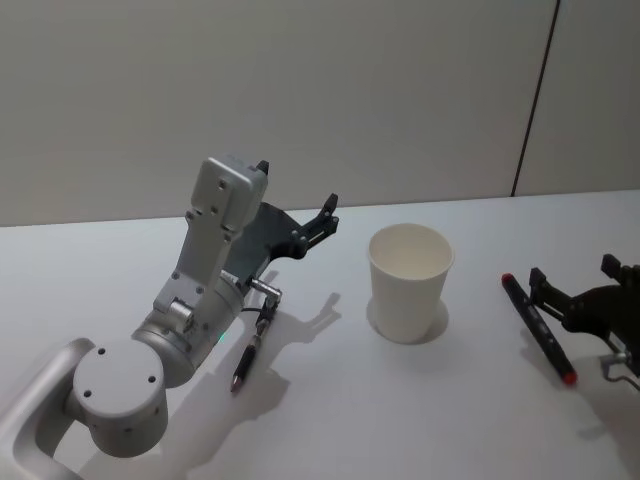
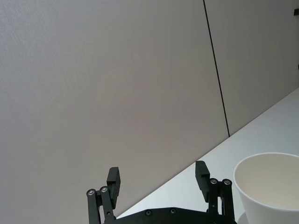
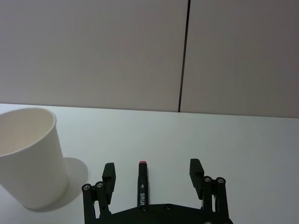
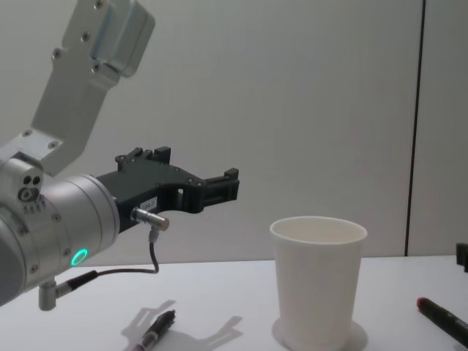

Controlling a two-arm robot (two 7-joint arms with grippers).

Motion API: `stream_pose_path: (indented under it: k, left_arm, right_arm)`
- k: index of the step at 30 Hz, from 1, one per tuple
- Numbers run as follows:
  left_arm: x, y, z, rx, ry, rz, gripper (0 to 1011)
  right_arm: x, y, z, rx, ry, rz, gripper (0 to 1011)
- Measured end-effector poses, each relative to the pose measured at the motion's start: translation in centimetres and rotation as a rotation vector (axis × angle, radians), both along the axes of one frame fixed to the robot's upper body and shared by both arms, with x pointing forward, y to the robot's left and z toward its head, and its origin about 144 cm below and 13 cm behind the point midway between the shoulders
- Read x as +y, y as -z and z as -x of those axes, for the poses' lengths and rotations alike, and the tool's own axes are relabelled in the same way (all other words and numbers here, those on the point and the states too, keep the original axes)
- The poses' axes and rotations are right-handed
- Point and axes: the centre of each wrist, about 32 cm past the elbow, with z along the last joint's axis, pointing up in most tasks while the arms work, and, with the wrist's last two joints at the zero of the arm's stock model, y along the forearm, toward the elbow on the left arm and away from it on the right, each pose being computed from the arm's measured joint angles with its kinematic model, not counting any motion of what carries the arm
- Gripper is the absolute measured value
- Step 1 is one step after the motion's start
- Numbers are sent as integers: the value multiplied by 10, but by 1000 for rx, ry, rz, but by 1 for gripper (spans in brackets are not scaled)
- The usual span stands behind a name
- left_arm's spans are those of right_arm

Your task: Place the pen into the pen holder.

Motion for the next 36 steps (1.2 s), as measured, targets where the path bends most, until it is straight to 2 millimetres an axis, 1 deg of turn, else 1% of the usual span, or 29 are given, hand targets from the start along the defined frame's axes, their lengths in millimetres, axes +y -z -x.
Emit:
stream_pose_path:
  k: [11,12,20,28,36]
  left_arm:
    - [0,0,0,0,0,0,1001]
    - [0,0,0,0,0,0,1001]
    - [0,0,0,0,0,0,1001]
    - [0,0,0,0,0,0,1001]
    - [0,0,0,0,0,0,1001]
  right_arm:
    - [1,-1,-26,91,12,24,1001]
    - [1,-1,-26,91,12,24,1001]
    - [9,2,-43,153,3,40,1001]
    - [16,7,-49,199,0,49,1001]
    - [22,13,-51,231,3,57,1001]
